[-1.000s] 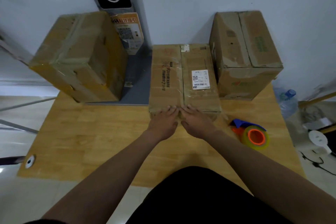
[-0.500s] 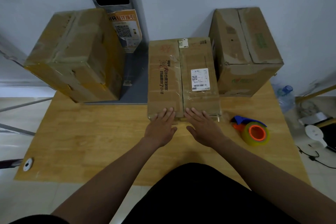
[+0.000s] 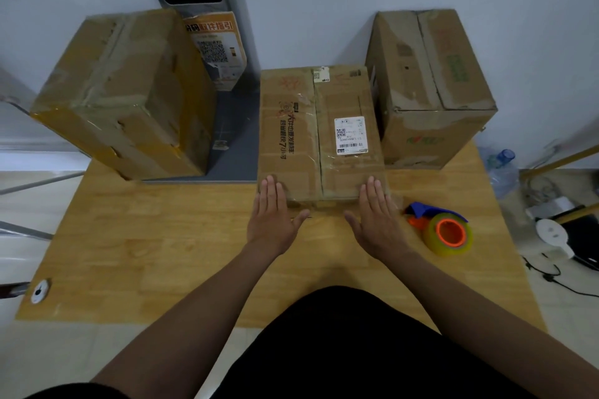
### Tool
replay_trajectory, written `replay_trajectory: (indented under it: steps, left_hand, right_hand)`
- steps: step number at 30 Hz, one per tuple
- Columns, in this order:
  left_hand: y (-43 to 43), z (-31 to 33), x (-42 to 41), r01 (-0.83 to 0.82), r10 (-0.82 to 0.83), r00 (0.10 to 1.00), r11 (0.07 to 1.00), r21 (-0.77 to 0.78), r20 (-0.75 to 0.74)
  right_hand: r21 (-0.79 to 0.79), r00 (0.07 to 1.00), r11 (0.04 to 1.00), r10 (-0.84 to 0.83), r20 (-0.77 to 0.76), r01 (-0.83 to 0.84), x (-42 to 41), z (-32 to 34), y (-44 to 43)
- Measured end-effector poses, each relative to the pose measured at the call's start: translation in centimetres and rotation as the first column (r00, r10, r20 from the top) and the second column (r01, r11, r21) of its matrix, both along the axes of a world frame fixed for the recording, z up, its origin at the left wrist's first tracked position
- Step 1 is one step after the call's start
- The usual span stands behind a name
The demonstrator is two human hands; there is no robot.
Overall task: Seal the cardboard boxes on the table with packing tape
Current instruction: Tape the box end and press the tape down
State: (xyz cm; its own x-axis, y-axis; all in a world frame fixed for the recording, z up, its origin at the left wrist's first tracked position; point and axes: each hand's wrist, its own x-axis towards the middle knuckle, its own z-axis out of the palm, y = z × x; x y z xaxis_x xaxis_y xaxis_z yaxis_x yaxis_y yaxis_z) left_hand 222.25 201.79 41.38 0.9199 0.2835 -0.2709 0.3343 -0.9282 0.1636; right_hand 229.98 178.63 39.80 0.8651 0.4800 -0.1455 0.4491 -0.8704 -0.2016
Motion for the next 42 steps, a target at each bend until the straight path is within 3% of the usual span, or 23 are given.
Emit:
replay_trajectory:
  steps: [4,11,15,17,19,21,24,28,36,39,42]
  left_hand:
    - [-0.9,0.6,1.9,-0.092,0.092,0.995,0.996,-0.012,0.026]
    - [-0.9,0.5,4.9,-0.241,0.247,0.967,0.966,-0.095,0.056]
    - [-0.6,0.1,5.2,-0.273,0.299,0.943,0.946,-0.173,0.145]
    - [-0.6,0.2,5.2,-0.291,0.360,0.907,0.911,-0.293,0.217]
    - [-0.6,0.7,5.3,-0.335,0.501,0.820,0.812,-0.478,0.277]
    - [-0.2,1.0,5.4,-0.385,0.643,0.725,0.674,-0.631,0.245]
    - [0.2,0.8,5.5,-0.428,0.726,0.670,0.545,-0.721,0.151]
    - [0.7,0.5,5.9,-0.459,0.759,0.646,0.475,-0.751,0.084]
    - [2.4,0.0,6.0,-0.431,0.726,0.687,0.394,-0.812,-0.013]
    - [2.3,0.7,5.7,-0.445,0.728,0.684,0.354,-0.823,-0.056]
    - [1.8,2.7,5.5,-0.475,0.740,0.670,0.369,-0.799,-0.057]
  right_hand:
    - [0.090,0.990,0.986,-0.135,-0.030,0.138,1.7,0.4,0.9]
    - [0.077,0.970,0.967,-0.240,-0.032,0.242,3.8,0.7,1.8]
    - [0.195,0.940,0.924,-0.299,-0.167,0.329,4.9,1.8,1.8]
    - [0.309,0.885,0.840,-0.363,-0.290,0.446,6.2,1.7,1.6]
    - [0.440,0.793,0.669,-0.415,-0.447,0.599,7.1,1.5,1.4]
    - [0.516,0.724,0.513,-0.418,-0.549,0.686,7.2,1.3,1.3]
    - [0.534,0.669,0.406,-0.381,-0.638,0.741,7.3,1.0,1.2]
    - [0.512,0.626,0.385,-0.281,-0.727,0.768,8.0,-0.1,0.1]
    - [0.439,0.536,0.364,-0.229,-0.813,0.821,8.2,-0.2,-0.4]
    - [0.383,0.472,0.331,-0.256,-0.843,0.863,7.6,0.3,0.0]
    - [0.376,0.478,0.329,-0.326,-0.816,0.866,6.8,1.7,0.5]
